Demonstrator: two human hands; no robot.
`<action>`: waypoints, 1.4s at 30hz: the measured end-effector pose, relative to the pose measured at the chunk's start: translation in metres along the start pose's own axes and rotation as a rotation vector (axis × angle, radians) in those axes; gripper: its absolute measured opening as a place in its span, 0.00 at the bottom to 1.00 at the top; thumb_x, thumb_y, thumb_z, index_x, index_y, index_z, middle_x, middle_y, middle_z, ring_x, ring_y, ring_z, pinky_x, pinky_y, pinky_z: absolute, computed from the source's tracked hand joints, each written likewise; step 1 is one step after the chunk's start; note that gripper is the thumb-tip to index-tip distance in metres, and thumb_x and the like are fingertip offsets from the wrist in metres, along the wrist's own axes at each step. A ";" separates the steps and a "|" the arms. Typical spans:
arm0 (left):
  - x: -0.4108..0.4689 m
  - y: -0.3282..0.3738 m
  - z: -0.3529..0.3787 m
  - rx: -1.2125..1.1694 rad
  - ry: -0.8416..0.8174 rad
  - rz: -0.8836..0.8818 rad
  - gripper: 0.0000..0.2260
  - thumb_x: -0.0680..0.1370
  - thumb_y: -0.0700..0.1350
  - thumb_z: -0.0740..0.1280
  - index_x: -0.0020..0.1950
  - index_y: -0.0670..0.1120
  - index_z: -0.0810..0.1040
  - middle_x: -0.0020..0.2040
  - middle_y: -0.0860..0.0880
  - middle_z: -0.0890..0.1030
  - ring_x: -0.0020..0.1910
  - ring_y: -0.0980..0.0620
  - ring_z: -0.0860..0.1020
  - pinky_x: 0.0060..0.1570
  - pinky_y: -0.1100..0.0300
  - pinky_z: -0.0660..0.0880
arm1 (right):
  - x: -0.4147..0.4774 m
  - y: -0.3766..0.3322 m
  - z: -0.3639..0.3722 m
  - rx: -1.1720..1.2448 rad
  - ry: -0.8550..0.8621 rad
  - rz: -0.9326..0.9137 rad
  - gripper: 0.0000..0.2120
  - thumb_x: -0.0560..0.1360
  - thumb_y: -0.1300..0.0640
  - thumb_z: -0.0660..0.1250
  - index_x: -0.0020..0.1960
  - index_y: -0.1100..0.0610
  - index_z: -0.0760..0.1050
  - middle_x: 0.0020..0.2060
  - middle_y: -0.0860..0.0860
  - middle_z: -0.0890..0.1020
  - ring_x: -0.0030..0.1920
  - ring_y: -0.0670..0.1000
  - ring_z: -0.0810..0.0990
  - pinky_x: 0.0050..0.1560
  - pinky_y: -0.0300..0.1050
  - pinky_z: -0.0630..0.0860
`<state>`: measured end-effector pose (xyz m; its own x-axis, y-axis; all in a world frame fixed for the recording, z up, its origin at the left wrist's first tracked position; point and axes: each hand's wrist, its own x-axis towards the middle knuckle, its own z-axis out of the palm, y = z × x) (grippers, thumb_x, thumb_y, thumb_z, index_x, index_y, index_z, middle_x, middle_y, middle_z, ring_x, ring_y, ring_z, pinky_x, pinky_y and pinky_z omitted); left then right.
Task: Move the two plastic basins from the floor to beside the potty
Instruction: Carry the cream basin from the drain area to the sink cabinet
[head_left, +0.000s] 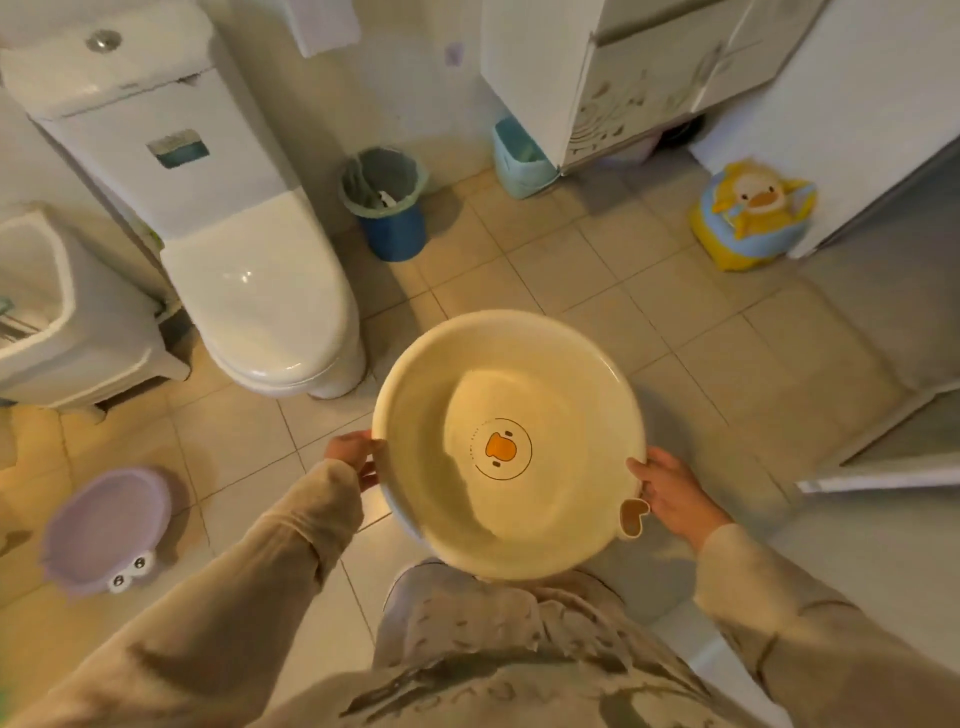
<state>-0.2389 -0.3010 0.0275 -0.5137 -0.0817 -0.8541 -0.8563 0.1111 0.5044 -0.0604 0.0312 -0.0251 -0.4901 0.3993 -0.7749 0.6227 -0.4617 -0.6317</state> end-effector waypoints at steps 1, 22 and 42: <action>0.002 0.007 0.022 0.018 -0.003 -0.003 0.14 0.76 0.33 0.61 0.60 0.38 0.76 0.46 0.42 0.77 0.39 0.45 0.74 0.45 0.51 0.75 | 0.007 -0.006 -0.016 0.014 0.021 -0.003 0.07 0.76 0.68 0.62 0.47 0.58 0.75 0.40 0.52 0.82 0.33 0.45 0.84 0.29 0.37 0.79; 0.053 0.173 0.386 0.356 -0.286 -0.005 0.18 0.76 0.32 0.59 0.65 0.37 0.73 0.38 0.47 0.75 0.34 0.47 0.73 0.35 0.55 0.72 | 0.110 -0.158 -0.201 0.285 0.371 -0.048 0.17 0.77 0.63 0.62 0.65 0.62 0.71 0.55 0.60 0.77 0.55 0.60 0.76 0.45 0.50 0.76; 0.091 0.306 0.612 0.470 -0.247 0.041 0.18 0.76 0.31 0.59 0.65 0.38 0.74 0.52 0.43 0.75 0.52 0.43 0.72 0.63 0.45 0.72 | 0.242 -0.338 -0.309 0.392 0.399 -0.083 0.14 0.75 0.63 0.64 0.60 0.57 0.72 0.45 0.51 0.80 0.45 0.53 0.78 0.39 0.45 0.74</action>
<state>-0.5149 0.3313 0.0263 -0.4694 0.1614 -0.8681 -0.6905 0.5458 0.4748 -0.2008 0.5288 0.0079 -0.2114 0.6801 -0.7020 0.2816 -0.6454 -0.7100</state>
